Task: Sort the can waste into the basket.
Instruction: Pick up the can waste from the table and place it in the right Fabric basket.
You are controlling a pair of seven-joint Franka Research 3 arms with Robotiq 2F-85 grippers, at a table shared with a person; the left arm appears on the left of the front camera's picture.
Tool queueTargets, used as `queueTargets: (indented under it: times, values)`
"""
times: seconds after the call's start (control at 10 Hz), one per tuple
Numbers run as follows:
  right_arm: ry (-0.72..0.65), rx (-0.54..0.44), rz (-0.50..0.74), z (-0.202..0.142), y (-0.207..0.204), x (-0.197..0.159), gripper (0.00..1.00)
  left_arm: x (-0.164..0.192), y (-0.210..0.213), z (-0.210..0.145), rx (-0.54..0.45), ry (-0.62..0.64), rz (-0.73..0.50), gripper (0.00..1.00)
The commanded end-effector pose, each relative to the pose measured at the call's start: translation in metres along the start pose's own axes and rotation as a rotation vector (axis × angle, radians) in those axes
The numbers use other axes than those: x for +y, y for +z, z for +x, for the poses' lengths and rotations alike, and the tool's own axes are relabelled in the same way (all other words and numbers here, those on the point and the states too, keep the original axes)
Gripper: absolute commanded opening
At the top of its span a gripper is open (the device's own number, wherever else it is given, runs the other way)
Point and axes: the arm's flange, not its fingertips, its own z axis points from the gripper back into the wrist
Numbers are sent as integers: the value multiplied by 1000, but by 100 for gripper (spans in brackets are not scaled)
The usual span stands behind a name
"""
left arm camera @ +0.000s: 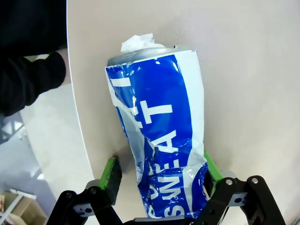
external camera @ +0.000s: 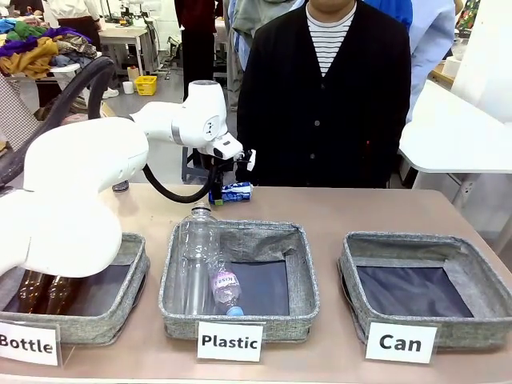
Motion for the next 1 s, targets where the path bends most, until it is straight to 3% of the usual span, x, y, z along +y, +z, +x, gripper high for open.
queueTargets:
  times: [0.0, 0.1, 0.2, 0.3, 0.4, 0.7, 0.9]
  values:
    - [25, -17, 23, 2, -1, 0, 100, 55, -10, 23, 0, -50, -44, 25]
    - [25, -17, 23, 2, -1, 0, 100, 54, -11, 24, 3, -57, -47, 25]
    - [25, -17, 23, 2, -1, 0, 100, 52, -11, 24, 9, -57, -40, 0]
    - [25, -17, 23, 2, -1, 0, 100, 52, -9, 22, 15, -54, -34, 22]
    - [25, -17, 23, 2, -1, 0, 100, 51, -8, 21, 15, -53, -34, 0]
    - [25, -17, 23, 2, -1, 0, 100, 50, -6, 21, 25, -52, -25, 0]
    - [25, -17, 23, 2, -1, 0, 100, 33, 28, 17, 7, -65, -1, 0]
